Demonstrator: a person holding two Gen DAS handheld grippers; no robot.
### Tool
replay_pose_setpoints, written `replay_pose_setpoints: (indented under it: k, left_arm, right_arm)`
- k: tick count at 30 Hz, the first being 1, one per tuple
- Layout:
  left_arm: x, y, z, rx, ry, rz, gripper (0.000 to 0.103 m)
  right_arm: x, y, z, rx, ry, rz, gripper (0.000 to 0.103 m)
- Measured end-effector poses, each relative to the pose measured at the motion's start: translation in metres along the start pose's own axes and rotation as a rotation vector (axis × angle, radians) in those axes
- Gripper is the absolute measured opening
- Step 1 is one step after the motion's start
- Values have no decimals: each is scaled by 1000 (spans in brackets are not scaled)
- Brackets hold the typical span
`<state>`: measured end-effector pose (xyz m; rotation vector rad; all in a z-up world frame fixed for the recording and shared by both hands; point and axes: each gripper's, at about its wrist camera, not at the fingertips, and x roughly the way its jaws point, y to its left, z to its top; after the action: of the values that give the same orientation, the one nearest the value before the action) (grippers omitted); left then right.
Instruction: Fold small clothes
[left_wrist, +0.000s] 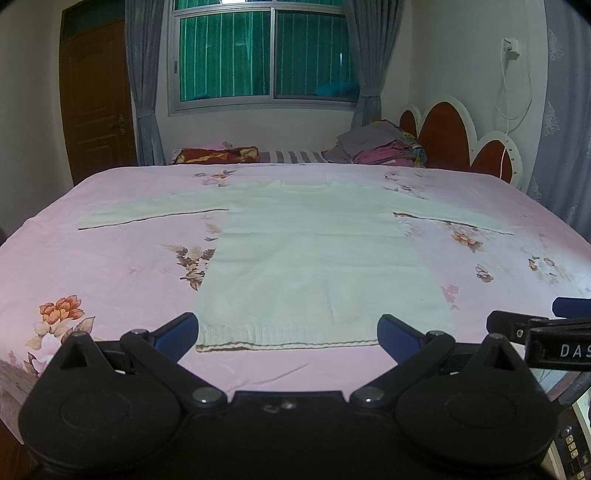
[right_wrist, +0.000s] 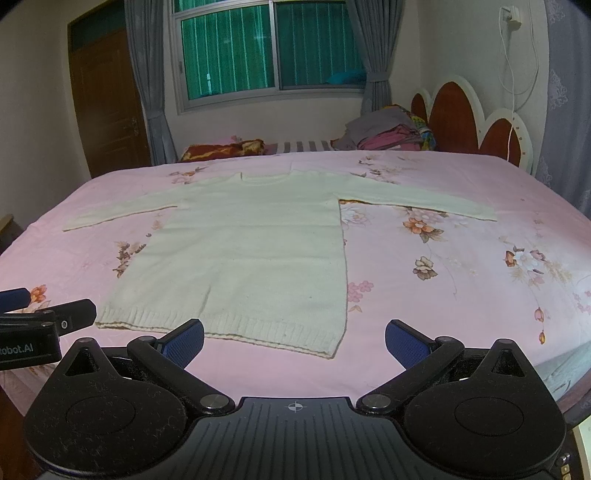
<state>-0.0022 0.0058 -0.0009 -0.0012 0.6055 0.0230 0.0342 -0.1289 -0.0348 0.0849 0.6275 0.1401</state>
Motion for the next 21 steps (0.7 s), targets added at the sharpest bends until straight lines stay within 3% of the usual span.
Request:
replay_pose_setpoints:
  k: [21]
  left_arm:
    - [0, 2, 1, 1, -3, 4, 103]
  right_arm:
    - [-1, -4, 2, 3, 1, 3, 103]
